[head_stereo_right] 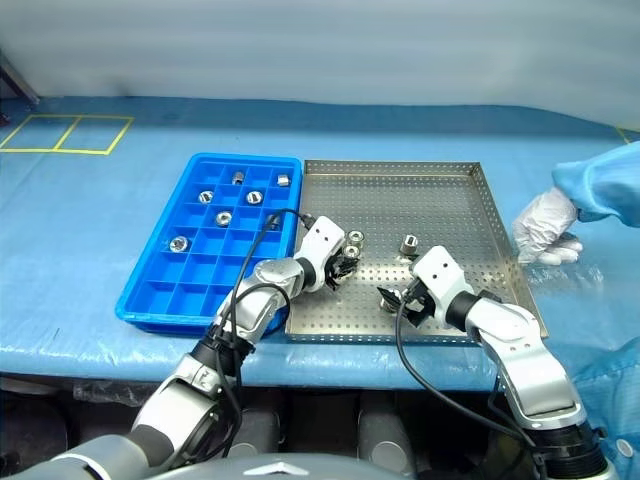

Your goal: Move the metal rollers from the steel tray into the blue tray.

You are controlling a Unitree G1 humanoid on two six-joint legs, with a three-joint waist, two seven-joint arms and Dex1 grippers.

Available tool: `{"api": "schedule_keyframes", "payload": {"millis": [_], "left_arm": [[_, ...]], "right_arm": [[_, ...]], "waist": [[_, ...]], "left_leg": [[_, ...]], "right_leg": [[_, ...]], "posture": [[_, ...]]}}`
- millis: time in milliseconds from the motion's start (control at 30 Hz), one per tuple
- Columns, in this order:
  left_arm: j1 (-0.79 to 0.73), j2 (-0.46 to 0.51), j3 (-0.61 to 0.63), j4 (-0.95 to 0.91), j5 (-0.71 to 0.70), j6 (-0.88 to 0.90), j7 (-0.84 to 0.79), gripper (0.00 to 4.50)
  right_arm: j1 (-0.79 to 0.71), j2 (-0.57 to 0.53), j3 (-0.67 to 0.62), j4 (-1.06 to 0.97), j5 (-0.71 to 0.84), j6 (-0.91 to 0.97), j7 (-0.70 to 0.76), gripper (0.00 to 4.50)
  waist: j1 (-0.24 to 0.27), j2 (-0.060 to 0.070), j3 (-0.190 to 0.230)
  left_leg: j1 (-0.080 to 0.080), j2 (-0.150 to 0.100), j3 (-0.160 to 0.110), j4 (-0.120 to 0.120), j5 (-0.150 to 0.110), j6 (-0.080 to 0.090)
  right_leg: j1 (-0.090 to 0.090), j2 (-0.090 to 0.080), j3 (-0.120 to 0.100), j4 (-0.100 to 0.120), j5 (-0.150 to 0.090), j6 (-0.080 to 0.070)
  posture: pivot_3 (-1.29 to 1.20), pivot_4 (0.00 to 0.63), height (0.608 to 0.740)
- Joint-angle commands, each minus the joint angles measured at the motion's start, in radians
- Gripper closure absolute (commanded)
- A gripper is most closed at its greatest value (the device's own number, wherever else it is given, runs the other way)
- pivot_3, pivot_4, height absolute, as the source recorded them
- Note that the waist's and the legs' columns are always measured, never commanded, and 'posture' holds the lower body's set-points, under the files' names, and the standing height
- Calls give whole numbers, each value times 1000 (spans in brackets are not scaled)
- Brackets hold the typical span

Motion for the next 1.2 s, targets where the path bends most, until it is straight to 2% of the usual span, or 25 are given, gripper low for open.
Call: {"api": "schedule_keyframes", "payload": {"millis": [33, 267, 467, 667, 767, 1000, 1200], "left_arm": [[1, 7, 20, -99, -17, -10, -12, 2838], [66, 66, 79, -467, -93, 189, -15, 2838], [154, 196, 107, -868, -134, 492, 18, 2838], [216, 279, 184, -1026, -93, 666, 116, 2838], [253, 298, 217, -1085, -67, 732, 179, 2838], [338, 267, 288, -1122, 21, 799, 342, 2838], [422, 239, 306, -1203, 34, 855, 386, 2838]], "right_arm": [[-12, 4, -6, -18, -1, -16, -2, 0], [-23, 4, -13, -18, 46, -7, 40, 0], [-88, 29, 41, -19, 142, -12, 155, 0], [-150, 45, 138, -12, 196, -4, 272, 0], [-188, 42, 187, 30, 164, -18, 296, 0], [-241, 63, 219, 112, 112, -53, 285, 0], [-252, 68, 180, 121, 130, -54, 287, 0]], "waist": [[-1, 0, 0], [-3, 0, 0], [-3, 0, 0], [20, -1, 1], [36, -2, 1], [87, -4, 3], [122, -5, 3]], "left_leg": [[0, 0, 0, 0, 0, 0], [0, 0, 0, -1, 0, 0], [0, 1, 0, -1, 0, 0], [1, 1, -3, 0, 0, 0], [0, 1, -3, 0, 0, 0], [0, 1, -3, 0, 0, 0], [-1, 1, -3, -1, 0, 0]], "right_leg": [[0, 0, 0, 0, 0, 0], [0, 0, 0, 0, 0, 0], [0, 0, 0, 0, 0, 0], [1, 0, -2, 1, 0, -1], [1, 0, -3, 0, 0, -1], [1, 0, -4, 0, -1, -1], [0, 0, -4, -1, -1, -1]], "posture": [[47, 150, 740], [85, 150, 740], [155, 150, 740], [234, 150, 740], [284, 150, 740], [346, 150, 740], [359, 150, 740]]}}
